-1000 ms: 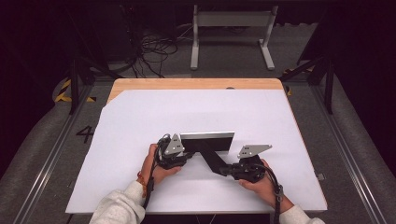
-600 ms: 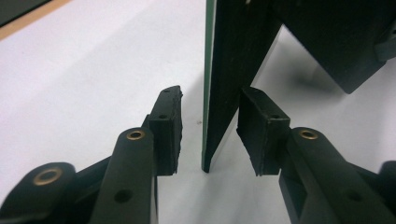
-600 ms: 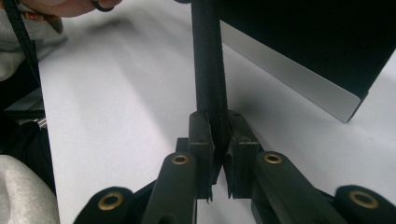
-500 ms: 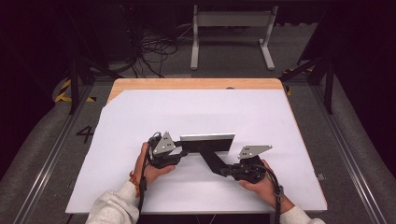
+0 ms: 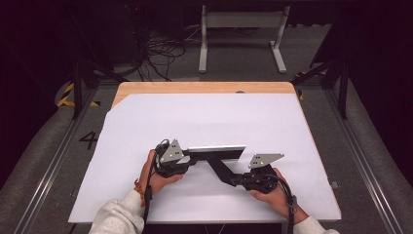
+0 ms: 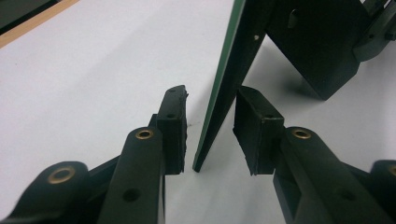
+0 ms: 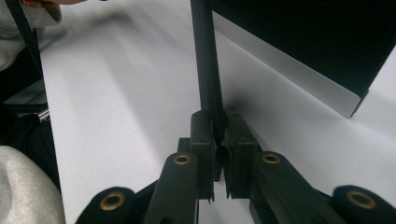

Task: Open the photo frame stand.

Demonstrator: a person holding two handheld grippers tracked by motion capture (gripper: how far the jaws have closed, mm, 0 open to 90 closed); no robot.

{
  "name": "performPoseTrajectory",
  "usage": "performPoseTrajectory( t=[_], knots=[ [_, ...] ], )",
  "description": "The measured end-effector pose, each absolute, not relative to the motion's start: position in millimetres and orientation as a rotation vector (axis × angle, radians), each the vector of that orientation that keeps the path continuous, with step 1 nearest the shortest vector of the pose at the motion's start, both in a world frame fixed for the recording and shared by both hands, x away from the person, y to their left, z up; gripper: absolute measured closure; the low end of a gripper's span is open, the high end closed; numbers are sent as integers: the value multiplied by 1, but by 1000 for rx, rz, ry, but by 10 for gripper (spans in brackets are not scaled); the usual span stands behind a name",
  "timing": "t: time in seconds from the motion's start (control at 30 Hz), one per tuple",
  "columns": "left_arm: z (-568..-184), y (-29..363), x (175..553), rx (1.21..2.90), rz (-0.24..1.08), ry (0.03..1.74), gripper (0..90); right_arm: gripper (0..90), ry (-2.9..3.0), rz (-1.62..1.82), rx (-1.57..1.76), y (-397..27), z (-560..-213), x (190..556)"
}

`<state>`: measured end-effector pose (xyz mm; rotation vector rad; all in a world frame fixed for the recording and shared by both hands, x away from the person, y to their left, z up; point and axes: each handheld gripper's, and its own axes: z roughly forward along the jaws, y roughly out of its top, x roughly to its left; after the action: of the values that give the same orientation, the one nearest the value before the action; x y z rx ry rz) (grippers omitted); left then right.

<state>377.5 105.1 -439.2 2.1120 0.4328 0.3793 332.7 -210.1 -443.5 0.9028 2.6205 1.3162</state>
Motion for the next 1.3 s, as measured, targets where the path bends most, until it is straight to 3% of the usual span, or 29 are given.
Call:
performPoseTrajectory(
  t=[0.47,1.3],
  knots=[
    [-458,94,377,2193,395,458,708,872,2654,1304,866,-210,-444,326],
    [-450,100,374,2170,401,452,691,840,2604,1287,831,-216,-433,322]
  ],
)
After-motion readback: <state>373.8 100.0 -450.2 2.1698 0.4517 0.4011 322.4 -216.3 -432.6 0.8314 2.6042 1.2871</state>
